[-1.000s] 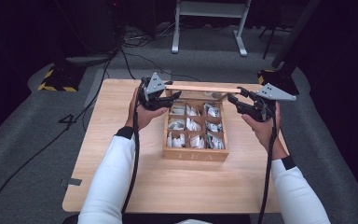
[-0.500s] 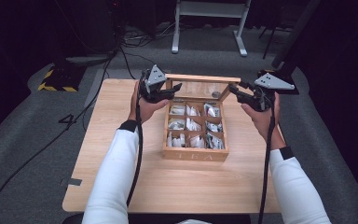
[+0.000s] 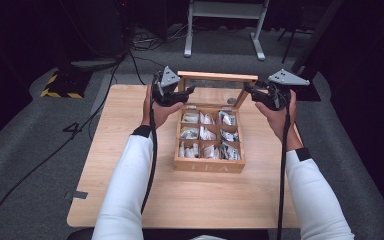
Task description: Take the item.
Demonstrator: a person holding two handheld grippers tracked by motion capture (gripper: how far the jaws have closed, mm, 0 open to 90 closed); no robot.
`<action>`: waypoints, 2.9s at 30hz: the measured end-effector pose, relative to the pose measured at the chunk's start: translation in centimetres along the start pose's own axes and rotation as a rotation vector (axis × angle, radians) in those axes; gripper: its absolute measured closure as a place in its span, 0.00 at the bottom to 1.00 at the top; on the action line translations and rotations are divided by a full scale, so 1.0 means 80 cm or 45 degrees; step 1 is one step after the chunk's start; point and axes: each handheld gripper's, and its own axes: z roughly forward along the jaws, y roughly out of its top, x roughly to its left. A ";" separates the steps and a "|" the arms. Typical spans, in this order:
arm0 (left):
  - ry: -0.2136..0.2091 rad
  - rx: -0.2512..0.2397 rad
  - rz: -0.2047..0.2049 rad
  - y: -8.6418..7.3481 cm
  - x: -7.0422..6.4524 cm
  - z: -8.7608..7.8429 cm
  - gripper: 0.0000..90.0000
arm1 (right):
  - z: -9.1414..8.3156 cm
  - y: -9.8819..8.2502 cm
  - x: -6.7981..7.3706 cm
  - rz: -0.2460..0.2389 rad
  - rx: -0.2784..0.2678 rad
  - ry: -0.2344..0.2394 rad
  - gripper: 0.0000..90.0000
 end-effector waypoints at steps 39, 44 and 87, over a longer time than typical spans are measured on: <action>0.075 0.218 -0.066 -0.053 0.016 0.064 0.51 | 0.071 -0.029 -0.014 0.023 0.163 -0.133 0.64; 0.072 0.278 -0.058 -0.063 0.016 0.069 0.51 | 0.080 -0.042 -0.013 0.017 0.209 -0.141 0.64; 0.054 0.392 0.009 -0.103 0.014 0.020 0.49 | 0.101 -0.114 -0.007 0.053 0.394 -0.125 0.54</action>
